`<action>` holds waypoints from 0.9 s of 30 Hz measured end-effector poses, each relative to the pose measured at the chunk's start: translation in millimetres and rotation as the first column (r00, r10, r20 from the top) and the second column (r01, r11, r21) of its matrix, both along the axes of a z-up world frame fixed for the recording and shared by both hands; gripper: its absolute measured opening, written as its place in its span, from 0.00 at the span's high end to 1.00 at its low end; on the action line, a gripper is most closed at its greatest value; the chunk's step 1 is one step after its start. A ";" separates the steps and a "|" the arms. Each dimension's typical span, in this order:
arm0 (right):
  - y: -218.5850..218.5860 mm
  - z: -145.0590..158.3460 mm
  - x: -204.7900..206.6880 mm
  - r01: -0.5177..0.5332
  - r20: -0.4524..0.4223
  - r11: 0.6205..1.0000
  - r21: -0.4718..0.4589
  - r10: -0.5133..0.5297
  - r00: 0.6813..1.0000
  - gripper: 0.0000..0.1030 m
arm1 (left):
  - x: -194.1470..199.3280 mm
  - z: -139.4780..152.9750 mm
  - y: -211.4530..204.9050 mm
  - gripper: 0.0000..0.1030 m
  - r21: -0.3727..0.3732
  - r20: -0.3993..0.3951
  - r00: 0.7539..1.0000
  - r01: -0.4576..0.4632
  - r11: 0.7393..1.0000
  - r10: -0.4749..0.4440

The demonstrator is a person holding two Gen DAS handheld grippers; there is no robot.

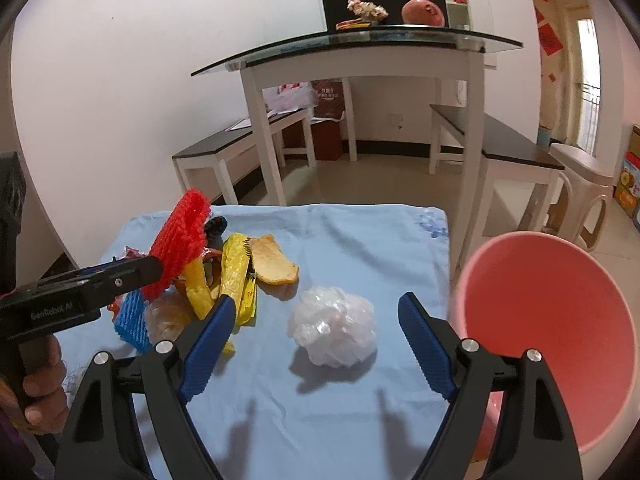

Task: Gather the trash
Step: 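Grasp the clear plastic bag ball with the right tool while the left tool grasps the red foam net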

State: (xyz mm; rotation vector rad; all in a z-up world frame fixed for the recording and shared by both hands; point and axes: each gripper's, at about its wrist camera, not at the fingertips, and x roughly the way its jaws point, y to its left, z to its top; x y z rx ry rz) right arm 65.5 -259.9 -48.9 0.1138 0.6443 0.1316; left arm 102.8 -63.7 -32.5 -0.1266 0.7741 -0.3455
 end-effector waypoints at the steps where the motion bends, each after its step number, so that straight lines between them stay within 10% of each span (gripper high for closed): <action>1: 0.2 -1.3 3.0 -0.004 -0.005 1.000 0.002 0.004 1.000 0.20 | 1.4 -1.6 -0.4 0.56 -0.009 -0.013 1.000 0.011 1.000 -0.011; 4: -0.8 -6.7 12.1 -0.016 -0.035 1.000 0.011 0.016 0.999 0.20 | 4.4 -6.0 -1.3 0.72 -0.016 -0.028 0.999 0.029 0.999 -0.029; 15: -3.5 -25.2 29.9 -0.028 -0.108 0.999 0.032 0.031 0.994 0.27 | -5.7 13.6 -4.5 0.72 -0.004 0.057 0.995 0.076 0.997 -0.076; 27: -9.1 -35.9 36.4 -0.032 -0.149 0.998 0.060 0.040 0.988 0.69 | 33.2 2.0 -5.9 0.62 0.030 0.007 1.000 0.015 0.999 -0.015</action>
